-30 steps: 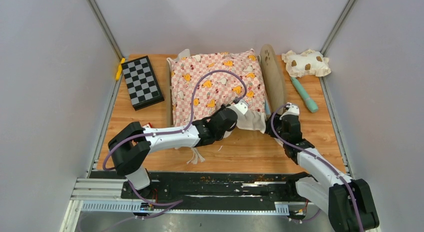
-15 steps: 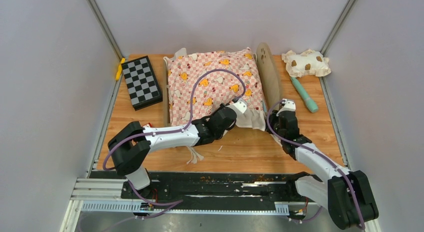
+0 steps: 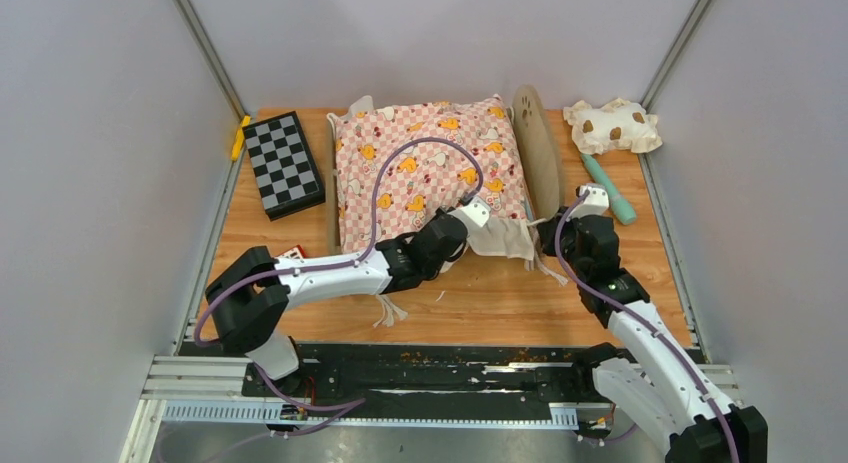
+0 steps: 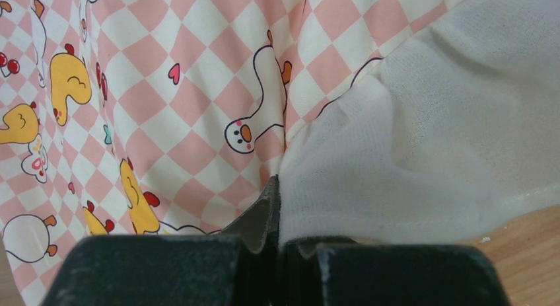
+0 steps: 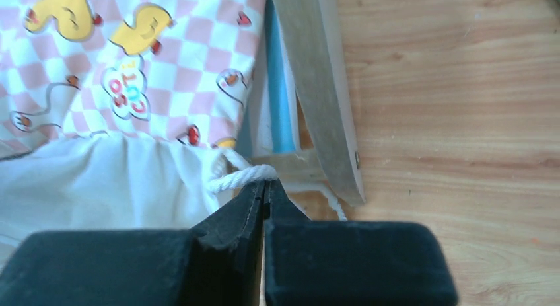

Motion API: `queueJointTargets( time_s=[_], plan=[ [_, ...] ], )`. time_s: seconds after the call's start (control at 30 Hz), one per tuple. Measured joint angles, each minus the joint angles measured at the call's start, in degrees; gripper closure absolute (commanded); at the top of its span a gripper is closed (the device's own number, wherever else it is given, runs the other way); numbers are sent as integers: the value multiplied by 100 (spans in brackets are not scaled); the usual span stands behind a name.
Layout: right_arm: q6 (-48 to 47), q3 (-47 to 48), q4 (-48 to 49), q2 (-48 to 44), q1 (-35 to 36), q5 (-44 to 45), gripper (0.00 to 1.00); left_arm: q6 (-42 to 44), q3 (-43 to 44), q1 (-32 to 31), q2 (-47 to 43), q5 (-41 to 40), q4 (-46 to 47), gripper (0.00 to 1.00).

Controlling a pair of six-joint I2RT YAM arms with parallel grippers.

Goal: Set up the pet bed
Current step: Adjust the ropes on the bed frame.

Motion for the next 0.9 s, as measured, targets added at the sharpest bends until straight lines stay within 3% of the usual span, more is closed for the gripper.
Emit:
queueJointTargets(
  time_s=[0.13,0.33,0.9],
  plan=[
    [-42,531,-380,33,0,-24,100,-157,-101,0,-293,157,-20,86],
    [-37,1034,-837,385,0,-240,100,-319,-247,0,-627,323,-15,85],
    [184,1316,-1762,525,332,-2096,100,-387,-278,0,-640,369,-22,83]
  ],
)
